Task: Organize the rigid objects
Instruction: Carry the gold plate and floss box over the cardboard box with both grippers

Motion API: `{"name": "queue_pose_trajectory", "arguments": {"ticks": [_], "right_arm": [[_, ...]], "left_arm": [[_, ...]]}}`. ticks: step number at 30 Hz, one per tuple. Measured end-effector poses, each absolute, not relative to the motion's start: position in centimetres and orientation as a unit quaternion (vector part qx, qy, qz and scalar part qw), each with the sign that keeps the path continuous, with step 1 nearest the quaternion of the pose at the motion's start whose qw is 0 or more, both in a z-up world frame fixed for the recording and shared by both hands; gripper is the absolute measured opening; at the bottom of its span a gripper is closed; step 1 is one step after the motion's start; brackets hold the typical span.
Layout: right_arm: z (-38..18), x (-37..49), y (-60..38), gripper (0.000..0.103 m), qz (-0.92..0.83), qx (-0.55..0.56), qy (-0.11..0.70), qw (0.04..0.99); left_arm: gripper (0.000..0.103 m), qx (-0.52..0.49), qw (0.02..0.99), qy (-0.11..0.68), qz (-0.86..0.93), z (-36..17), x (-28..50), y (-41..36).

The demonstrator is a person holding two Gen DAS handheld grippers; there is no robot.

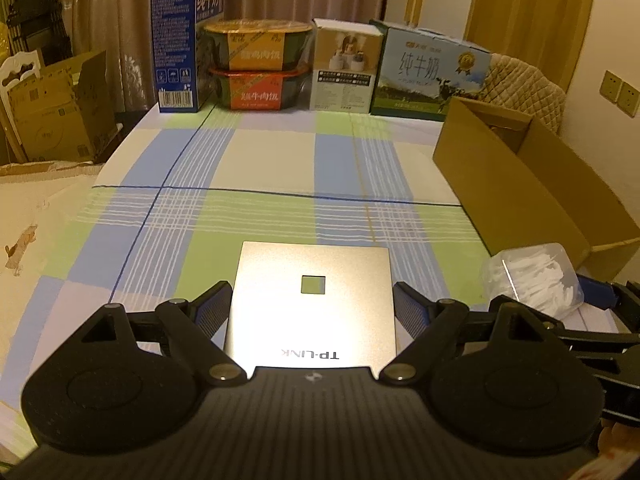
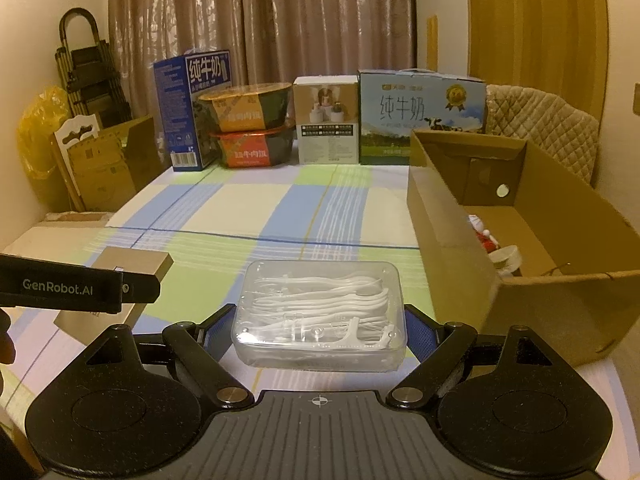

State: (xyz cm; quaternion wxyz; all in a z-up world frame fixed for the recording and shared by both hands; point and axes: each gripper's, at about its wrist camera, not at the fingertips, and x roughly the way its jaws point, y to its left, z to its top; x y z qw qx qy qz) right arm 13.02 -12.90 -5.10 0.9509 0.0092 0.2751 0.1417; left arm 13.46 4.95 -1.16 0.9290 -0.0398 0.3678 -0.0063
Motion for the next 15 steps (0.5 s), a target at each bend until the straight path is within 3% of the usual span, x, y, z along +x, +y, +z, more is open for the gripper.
{"name": "queue_pose_trajectory", "arguments": {"ticks": [15], "right_arm": [[-2.0,7.9,-17.6,0.083,0.099,0.027,0.254,0.962]], "left_arm": [[0.083,-0.025,0.939,0.338,-0.057,2.1,8.9,-0.3]]}}
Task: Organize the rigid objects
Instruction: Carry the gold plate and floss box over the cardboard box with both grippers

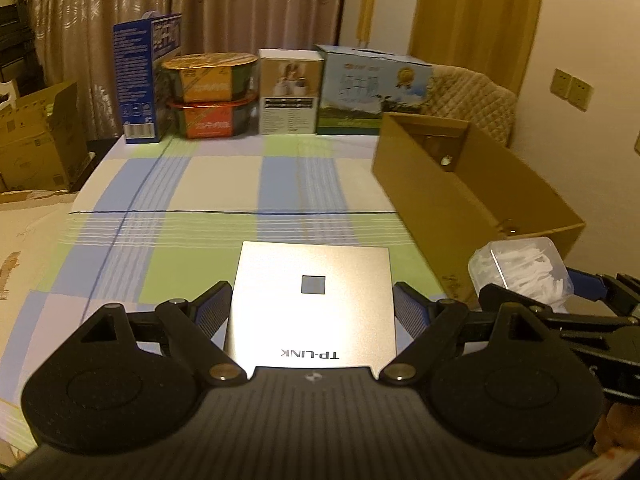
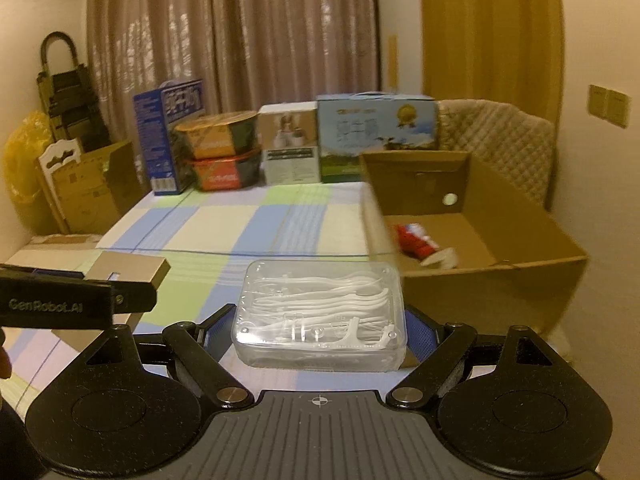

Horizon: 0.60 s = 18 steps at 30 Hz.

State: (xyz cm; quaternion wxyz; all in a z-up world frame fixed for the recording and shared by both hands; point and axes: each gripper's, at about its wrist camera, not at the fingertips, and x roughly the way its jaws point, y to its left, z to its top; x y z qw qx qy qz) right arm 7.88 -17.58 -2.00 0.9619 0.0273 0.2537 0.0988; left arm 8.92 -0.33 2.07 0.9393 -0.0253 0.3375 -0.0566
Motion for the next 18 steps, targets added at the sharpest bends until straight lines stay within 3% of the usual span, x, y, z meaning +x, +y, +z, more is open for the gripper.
{"name": "queue_pose_trajectory", "arguments": {"ticks": [18], "right_arm": [[0.1,4.8,-26.1,0.083,0.031,0.052,0.236,0.97]], "left_arm": [[0.083,-0.042,0.932,0.341,-0.115,2.9,7.8,-7.9]]}}
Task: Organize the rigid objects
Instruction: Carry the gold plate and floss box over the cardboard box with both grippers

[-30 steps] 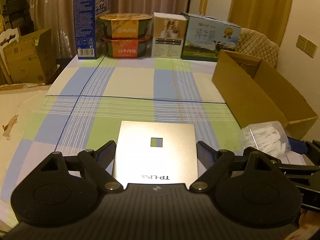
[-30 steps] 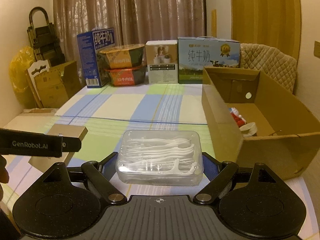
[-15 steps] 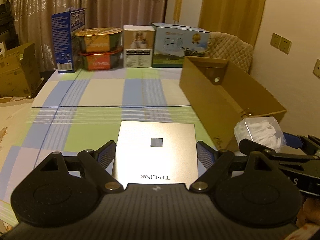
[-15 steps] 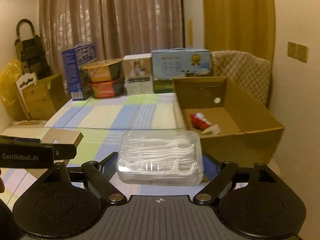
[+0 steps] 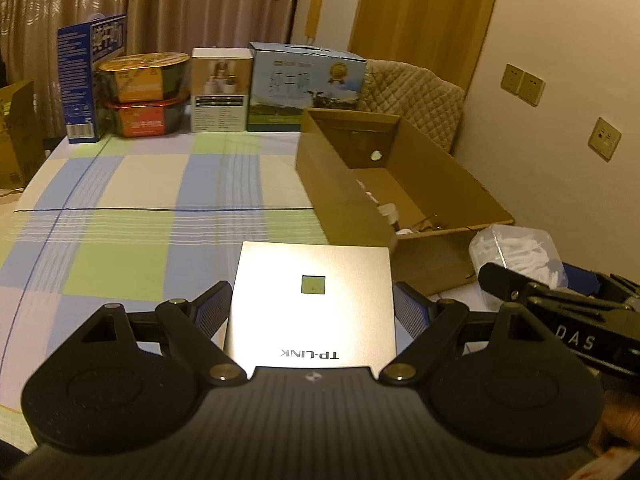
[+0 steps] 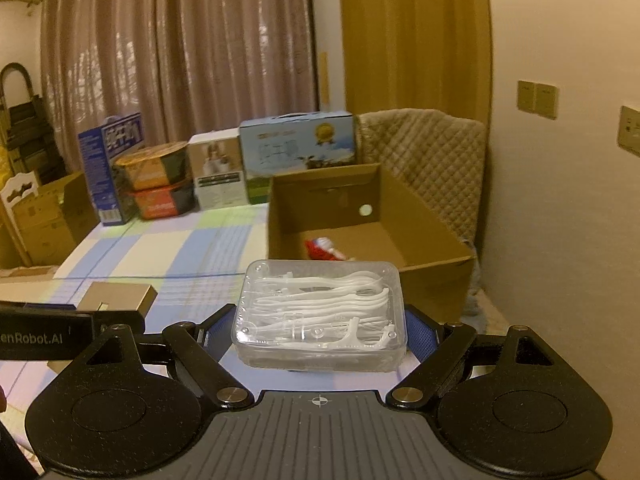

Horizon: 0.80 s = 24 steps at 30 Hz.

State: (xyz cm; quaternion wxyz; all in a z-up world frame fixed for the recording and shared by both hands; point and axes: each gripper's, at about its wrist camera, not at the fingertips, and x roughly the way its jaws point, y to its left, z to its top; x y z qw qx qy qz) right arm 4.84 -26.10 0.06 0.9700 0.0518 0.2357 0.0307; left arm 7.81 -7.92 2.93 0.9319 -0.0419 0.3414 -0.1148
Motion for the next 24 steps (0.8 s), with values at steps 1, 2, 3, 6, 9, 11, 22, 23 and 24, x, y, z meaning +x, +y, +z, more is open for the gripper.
{"name": "queue_pose_trajectory", "arguments": {"ticks": [1,2,3,6,9,11,22,23,24], "right_arm": [[0.2,4.7,-26.4,0.083,0.027,0.051,0.235,0.97],[0.2,4.6,-26.7,0.083,0.024,0.051,0.234,0.971],[0.2,4.6,-27.2,0.083,0.021,0.052,0.234,0.971],[0.3,4.5,-28.2,0.083,0.015,0.056,0.234,0.97],[0.3,4.3,-29.1,0.083,0.011,0.056,0.234,0.971],[0.5,4.3,-29.5,0.083,0.009,0.056,0.233,0.971],[1.5,5.2,-33.0,0.083,0.003,0.053,0.23,0.972],[1.6,5.4,-33.3,0.083,0.003,0.053,0.23,0.972],[1.8,5.7,-33.6,0.083,0.003,0.053,0.231,0.972]], "left_arm": [[0.083,-0.041,0.931,0.343,-0.116,3.0,7.9,-8.2],[0.083,-0.039,0.931,0.343,-0.119,3.0,7.9,-8.6],[0.083,-0.037,0.931,0.343,-0.12,3.0,7.9,-8.9],[0.083,-0.034,0.931,0.341,-0.127,3.2,7.9,-9.9],[0.083,-0.031,0.93,0.34,-0.134,3.4,7.9,-10.8],[0.083,-0.03,0.93,0.34,-0.138,3.6,8.1,-11.4],[0.083,-0.023,0.927,0.338,-0.163,4.4,9.5,-15.1],[0.083,-0.022,0.926,0.338,-0.164,4.4,9.7,-15.3],[0.083,-0.022,0.926,0.338,-0.166,4.4,9.9,-15.6]]}}
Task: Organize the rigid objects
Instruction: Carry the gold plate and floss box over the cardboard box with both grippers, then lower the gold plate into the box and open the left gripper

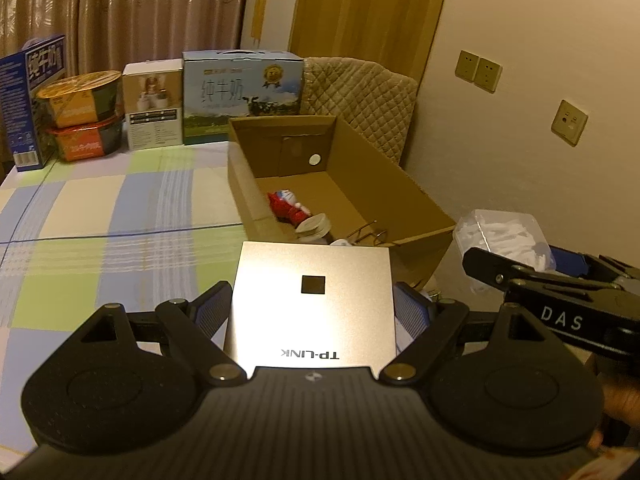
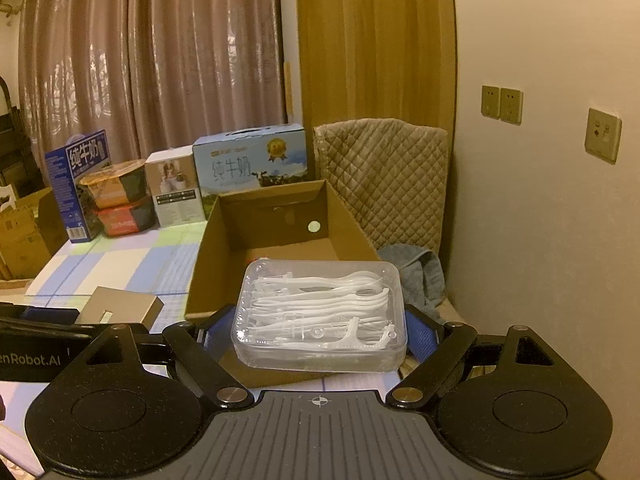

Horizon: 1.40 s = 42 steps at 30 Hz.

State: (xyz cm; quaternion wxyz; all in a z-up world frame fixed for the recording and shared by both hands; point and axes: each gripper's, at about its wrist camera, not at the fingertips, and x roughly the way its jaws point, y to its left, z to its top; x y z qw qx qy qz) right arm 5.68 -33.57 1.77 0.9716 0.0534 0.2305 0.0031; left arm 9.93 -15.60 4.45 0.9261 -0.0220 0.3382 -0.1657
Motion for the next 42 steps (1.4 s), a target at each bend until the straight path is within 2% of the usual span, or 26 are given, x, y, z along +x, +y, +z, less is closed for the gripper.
{"name": "queue_pose_trajectory", "arguments": {"ticks": [10,23,42], "right_arm": [[2.2,7.5,-35.3,0.083,0.009,0.05,0.236,0.97],[2.4,14.5,-37.2,0.083,0.036,0.033,0.262,0.964],[-0.2,23.5,-36.9,0.083,0.051,0.022,0.309,0.95]], "left_arm": [[0.083,-0.044,0.921,0.344,-0.177,4.8,12.4,-16.5],[0.083,-0.041,0.92,0.346,-0.18,6.0,20.2,-17.8],[0.083,-0.003,0.909,0.379,-0.174,3.2,30.2,-20.0]]}}
